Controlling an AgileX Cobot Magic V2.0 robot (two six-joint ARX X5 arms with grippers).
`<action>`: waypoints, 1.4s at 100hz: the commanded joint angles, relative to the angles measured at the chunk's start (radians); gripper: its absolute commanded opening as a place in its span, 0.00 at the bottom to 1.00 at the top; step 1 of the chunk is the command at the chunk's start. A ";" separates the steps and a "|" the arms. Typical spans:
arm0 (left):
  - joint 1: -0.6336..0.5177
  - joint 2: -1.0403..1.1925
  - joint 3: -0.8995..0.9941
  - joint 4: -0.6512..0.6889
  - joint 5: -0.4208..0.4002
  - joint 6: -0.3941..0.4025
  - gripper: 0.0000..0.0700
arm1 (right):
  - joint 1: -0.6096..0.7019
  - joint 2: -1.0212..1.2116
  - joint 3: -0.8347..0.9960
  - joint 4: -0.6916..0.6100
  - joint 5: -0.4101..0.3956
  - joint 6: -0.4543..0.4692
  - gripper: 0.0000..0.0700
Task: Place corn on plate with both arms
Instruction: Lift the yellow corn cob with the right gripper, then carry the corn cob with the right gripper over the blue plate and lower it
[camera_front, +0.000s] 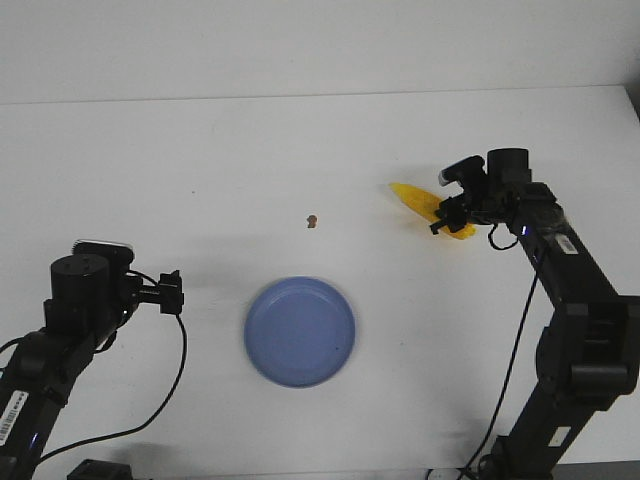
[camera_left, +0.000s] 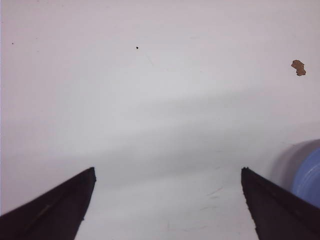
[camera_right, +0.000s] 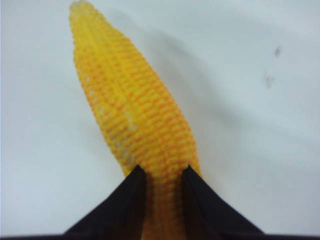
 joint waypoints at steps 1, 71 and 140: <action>-0.001 0.008 0.008 0.002 -0.005 -0.009 0.85 | 0.012 -0.051 0.019 -0.018 -0.016 0.010 0.02; -0.001 0.008 0.008 0.003 -0.005 -0.009 0.85 | 0.505 -0.272 -0.011 -0.261 0.054 0.093 0.01; -0.001 0.008 0.008 0.003 -0.005 -0.009 0.85 | 0.721 -0.239 -0.172 -0.109 0.136 0.286 0.01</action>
